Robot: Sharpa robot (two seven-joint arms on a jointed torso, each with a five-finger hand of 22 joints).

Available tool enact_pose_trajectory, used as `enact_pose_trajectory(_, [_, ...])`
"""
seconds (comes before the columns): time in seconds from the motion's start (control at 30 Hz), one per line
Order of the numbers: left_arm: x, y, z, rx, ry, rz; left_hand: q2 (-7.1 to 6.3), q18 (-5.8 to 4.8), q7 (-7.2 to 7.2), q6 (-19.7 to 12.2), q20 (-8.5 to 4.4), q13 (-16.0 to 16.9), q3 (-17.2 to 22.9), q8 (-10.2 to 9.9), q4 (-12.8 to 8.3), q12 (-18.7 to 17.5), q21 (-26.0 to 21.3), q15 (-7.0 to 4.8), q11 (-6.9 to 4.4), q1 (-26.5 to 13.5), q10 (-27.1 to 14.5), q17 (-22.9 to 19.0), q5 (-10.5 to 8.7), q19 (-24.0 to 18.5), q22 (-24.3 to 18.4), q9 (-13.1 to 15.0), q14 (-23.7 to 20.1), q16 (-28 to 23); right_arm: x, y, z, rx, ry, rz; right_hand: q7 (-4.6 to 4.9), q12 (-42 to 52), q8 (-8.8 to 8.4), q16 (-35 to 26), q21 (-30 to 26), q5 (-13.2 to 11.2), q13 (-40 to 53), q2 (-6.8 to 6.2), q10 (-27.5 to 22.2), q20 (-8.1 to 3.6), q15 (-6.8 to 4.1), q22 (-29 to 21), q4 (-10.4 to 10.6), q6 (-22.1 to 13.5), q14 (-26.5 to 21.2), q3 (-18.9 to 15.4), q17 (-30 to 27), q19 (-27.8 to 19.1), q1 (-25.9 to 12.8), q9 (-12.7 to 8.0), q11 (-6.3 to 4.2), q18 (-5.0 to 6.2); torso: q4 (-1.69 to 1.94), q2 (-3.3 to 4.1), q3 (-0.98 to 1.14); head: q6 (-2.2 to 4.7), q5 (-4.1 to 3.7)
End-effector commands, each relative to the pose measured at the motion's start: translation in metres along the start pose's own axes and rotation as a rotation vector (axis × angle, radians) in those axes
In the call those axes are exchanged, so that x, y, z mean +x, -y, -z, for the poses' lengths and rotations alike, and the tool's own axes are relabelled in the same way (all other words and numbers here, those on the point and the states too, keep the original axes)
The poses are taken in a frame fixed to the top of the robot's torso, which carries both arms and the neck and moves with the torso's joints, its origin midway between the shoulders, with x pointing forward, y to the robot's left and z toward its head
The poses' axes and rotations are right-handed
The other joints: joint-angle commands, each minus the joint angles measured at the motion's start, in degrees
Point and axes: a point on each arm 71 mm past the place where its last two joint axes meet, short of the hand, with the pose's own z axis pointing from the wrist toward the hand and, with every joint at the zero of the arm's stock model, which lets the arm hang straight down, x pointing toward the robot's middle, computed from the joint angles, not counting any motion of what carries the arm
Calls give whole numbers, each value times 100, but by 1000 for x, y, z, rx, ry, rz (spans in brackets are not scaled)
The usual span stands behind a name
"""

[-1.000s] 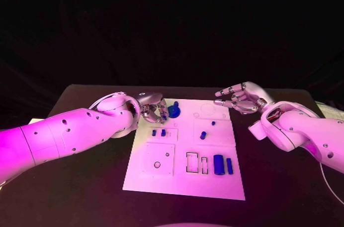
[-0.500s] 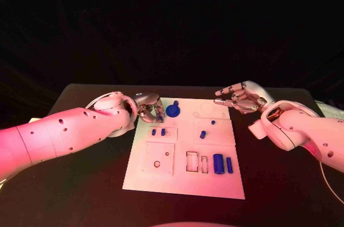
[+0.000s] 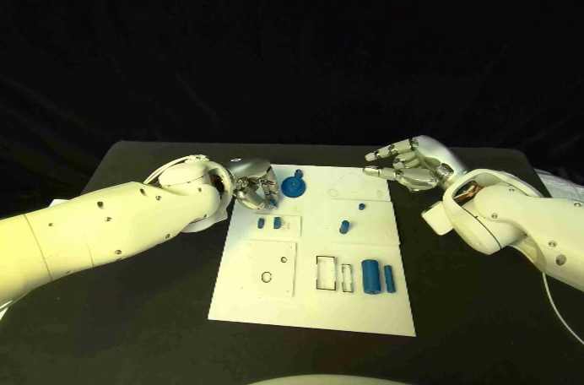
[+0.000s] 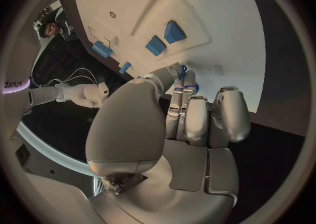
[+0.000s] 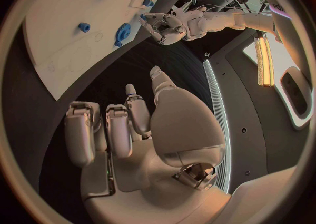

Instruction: Assemble the parts on the task board

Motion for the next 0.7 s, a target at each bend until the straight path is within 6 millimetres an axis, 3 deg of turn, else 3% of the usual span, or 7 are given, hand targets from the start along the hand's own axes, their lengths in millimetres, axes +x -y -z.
enact_pose_trajectory(0.03, [2, 2, 0, 0, -22, 12, -1, -60, -7, 53, 5, 10, -27, -28, -8, -21, -12, -18, -15, -42, 35, -6, -5, -9, 0, 8, 157, -2, 1, -1, 0, -11, -7, 3, 0, 32, 27, -32, -31, 18, 383, 57, 27, -22, -11, 327, 3, 49, 477, -24, 992, 74, 15, 7, -32, 38, 5, 2, 0, 4, 8])
enact_pose_trajectory(0.7, [5, 4, -5, -12, -59, 10, -2, -54, -24, 40, 5, 22, -75, -61, -10, -56, -38, -22, -22, -82, 39, -17, -8, -27, -11, -1, 154, 7, 2, -1, -1, -13, -10, 0, -1, 34, 29, -33, -33, 26, 382, 76, 29, -23, -12, 325, 12, 53, 478, -39, 992, 74, 13, 8, -33, 38, 1, 5, 1, 15, 27])
